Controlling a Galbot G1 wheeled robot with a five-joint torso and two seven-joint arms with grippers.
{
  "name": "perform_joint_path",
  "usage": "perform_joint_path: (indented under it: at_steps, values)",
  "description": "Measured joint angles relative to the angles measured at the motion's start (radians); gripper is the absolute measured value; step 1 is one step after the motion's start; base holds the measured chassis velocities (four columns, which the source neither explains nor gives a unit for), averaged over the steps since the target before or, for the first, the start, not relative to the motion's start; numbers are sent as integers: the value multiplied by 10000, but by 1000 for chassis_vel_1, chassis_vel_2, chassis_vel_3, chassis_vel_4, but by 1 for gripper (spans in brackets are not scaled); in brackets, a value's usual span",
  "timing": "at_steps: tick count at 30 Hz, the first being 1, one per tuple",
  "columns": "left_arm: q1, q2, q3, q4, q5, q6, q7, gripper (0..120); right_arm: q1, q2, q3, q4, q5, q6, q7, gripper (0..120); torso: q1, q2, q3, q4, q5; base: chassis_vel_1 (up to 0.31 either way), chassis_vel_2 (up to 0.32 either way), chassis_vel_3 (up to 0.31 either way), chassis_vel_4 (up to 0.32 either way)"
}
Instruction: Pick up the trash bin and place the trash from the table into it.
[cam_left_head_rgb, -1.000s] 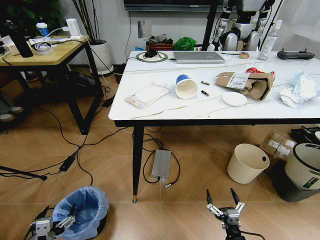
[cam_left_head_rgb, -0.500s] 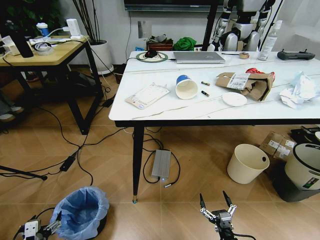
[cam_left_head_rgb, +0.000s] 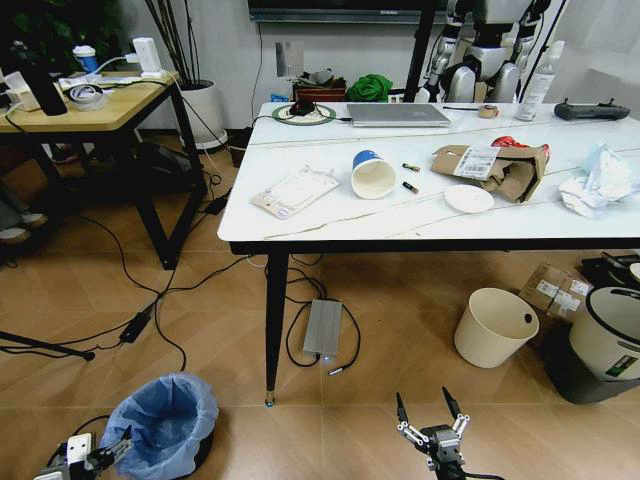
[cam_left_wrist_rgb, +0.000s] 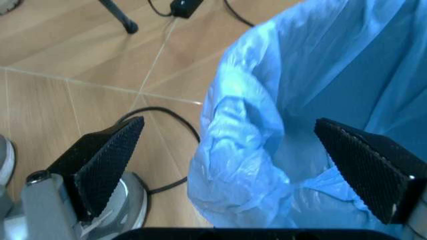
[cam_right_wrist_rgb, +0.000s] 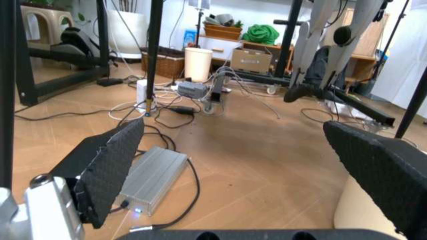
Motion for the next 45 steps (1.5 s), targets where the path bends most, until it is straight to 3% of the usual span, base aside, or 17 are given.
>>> perform_joint_path:
  at_steps: [31, 45]
  values:
    - [-661, -380, 165, 1012, 23, 46, -65, 95, -147, 0, 88, 289, -40, -71, 16, 100, 4, 14, 9, 0, 1, 0, 0, 0, 0]
    - [-753, -366, 148, 1159, 76, 49, 8, 40, -141, 0, 118, 374, 71, -98, 26, 100, 5, 16, 10, 0, 1, 0, 0, 0, 0]
